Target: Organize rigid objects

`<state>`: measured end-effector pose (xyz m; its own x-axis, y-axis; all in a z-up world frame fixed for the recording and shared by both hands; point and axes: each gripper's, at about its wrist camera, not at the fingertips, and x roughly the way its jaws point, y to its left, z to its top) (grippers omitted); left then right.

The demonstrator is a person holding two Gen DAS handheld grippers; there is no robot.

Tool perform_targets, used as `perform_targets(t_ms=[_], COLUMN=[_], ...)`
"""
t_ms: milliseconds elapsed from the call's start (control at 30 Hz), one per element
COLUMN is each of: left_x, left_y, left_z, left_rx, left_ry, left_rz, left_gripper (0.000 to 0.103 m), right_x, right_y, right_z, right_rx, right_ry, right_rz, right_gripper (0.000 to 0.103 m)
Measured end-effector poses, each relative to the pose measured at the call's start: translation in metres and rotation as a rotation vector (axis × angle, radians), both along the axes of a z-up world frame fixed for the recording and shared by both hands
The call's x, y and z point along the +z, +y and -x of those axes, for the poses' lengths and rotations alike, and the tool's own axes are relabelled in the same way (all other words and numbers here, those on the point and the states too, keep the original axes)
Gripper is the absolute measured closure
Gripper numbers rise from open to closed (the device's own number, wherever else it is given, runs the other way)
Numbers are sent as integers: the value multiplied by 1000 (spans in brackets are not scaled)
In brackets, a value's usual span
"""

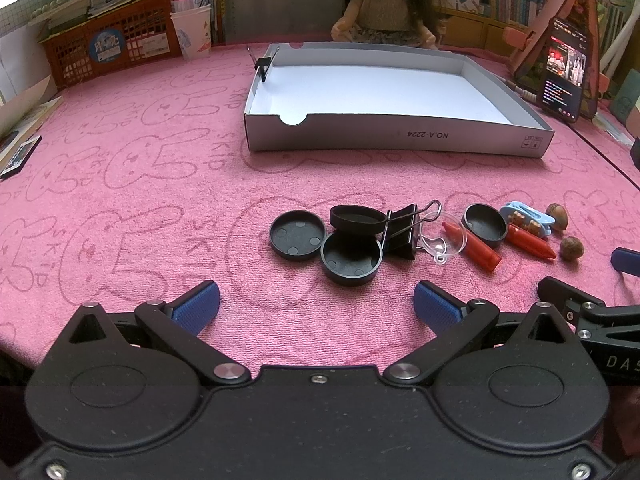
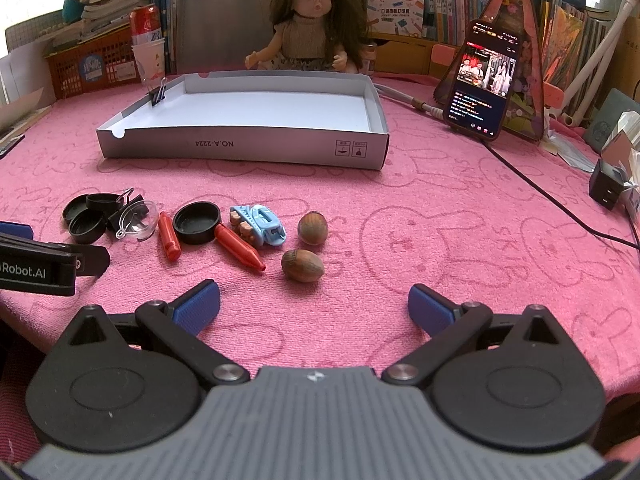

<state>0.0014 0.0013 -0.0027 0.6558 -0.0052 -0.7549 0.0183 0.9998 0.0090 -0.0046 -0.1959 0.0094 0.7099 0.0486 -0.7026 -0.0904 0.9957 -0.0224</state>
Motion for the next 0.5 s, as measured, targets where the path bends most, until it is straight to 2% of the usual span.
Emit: perform_targets(t_ms=[500], left_x=[1], left_y=[-1], left_z=[5], left_rx=[-6], left_ry=[-14], left_rz=[-3], left_gripper=[0], right_x=[0], right_y=[0], right_z=[1], right_rx=[6], right_ry=[-9], right_rz=[-7], right_gripper=[0])
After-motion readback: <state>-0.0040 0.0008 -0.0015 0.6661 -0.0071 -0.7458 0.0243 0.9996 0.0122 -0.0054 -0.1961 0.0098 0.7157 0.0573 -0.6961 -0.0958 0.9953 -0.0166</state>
